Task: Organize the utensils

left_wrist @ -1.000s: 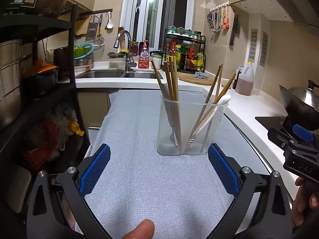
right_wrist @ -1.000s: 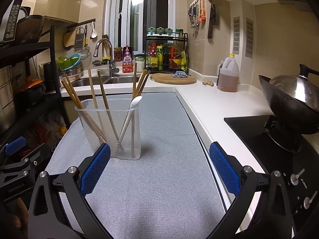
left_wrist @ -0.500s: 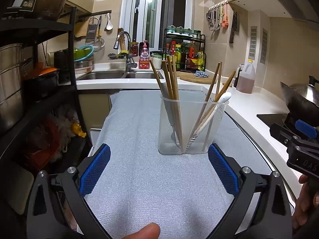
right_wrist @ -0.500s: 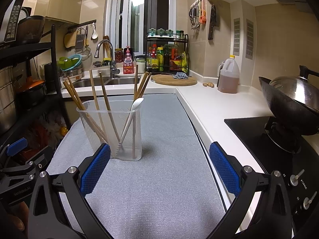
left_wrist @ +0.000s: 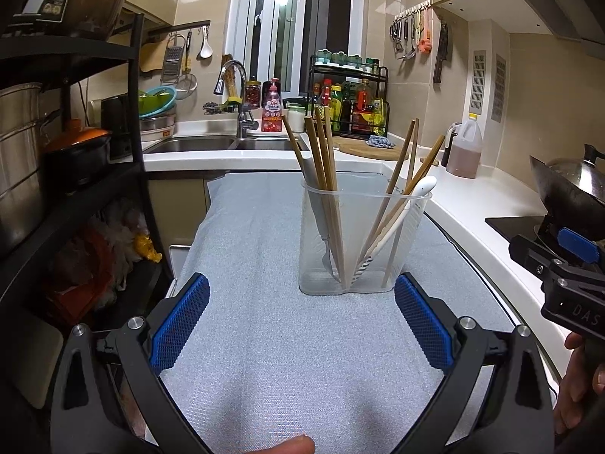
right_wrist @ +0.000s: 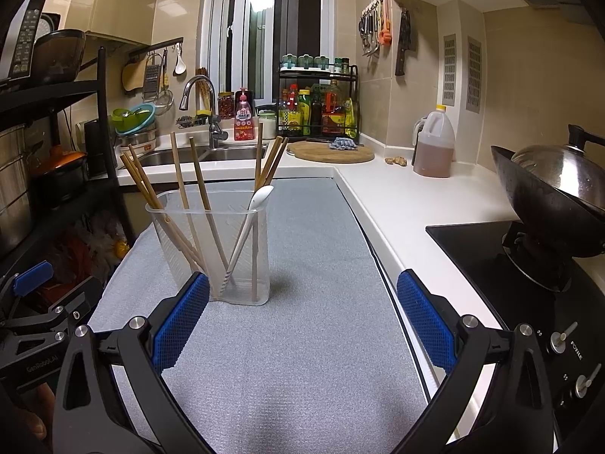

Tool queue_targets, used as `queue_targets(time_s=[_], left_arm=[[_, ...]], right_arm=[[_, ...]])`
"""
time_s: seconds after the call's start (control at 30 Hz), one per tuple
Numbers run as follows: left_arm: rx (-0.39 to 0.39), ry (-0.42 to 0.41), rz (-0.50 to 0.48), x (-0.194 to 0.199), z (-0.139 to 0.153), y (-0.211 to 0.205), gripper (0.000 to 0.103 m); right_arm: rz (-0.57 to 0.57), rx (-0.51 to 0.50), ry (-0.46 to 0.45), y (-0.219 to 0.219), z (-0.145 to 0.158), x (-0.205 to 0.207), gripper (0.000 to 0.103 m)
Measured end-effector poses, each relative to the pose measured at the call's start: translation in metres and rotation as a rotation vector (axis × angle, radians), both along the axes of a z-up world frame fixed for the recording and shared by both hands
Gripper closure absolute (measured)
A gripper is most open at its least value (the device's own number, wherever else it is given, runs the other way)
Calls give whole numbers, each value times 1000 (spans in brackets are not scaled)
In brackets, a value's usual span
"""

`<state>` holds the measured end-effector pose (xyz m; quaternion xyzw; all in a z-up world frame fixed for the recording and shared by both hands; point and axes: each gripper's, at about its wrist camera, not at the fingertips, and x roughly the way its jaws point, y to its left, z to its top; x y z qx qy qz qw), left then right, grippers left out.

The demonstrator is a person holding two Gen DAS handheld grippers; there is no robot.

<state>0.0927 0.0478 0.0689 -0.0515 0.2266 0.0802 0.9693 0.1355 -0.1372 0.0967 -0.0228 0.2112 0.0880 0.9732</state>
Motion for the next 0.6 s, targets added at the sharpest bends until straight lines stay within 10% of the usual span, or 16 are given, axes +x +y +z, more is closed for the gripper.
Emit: queue_targets(time_s=[0.6], left_arm=[[9, -14, 3, -1, 2, -2, 8]], right_arm=[[-2, 2, 6, 1, 1, 1, 5]])
